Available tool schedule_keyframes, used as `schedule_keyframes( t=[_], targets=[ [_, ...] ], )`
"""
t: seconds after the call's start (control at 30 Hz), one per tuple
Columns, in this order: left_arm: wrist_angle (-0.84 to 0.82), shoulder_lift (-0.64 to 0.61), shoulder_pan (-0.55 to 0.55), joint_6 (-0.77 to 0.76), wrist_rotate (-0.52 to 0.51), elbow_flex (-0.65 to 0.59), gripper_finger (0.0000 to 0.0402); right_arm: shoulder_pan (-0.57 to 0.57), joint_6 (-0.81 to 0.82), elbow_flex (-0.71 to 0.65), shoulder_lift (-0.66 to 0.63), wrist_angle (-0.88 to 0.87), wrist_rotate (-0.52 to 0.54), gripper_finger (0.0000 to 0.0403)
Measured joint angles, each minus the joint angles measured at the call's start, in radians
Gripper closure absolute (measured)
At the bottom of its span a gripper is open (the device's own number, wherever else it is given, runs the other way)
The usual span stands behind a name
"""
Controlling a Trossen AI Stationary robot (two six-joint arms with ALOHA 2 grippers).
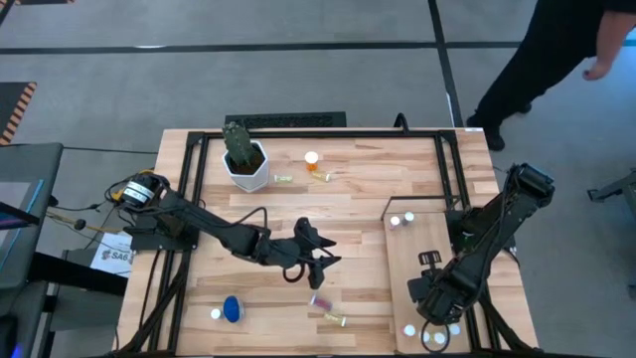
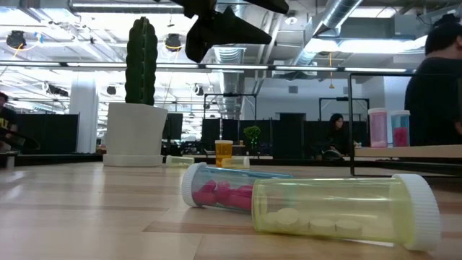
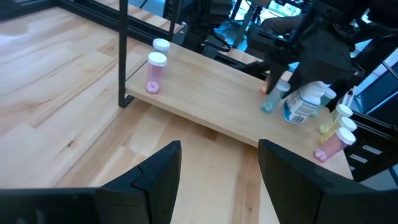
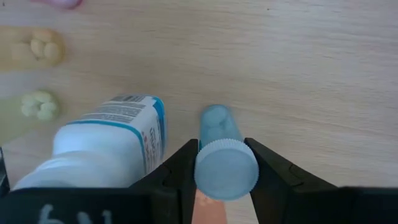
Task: Pick and place medicine bottles onto shelf by color
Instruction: Put the blue pill bottle on the shelf, then put the yellow pill bottle on the shelf
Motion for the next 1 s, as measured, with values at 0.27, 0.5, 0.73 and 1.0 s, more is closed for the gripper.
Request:
schedule_keyframes(
  t=[0.27,0.5,0.73,1.0],
  targets=[
    [0.004,0.000,0.006,-0.001,0.000,0.000,0.0200,0.007,0.002,0.000,0.000,0.000,0.001,0.0225],
    [0.005,0.000,0.006,-0.002,0.001,0.000,0.0200,-0.002,0.029,0.007,0.000,-0.005,-0.034,0.0178],
    [0.020,0.000,0.006,-0.002,0.001,0.000,0.0200,-0.009,0.029,0.086,0.000,-0.133,-0.042,0.0170],
    [0.027,0.000,0.014,-0.002,0.001,0.000,0.0200,-0.023,0.033,0.190,0.000,-0.267,-0.042,0.0170]
  ],
)
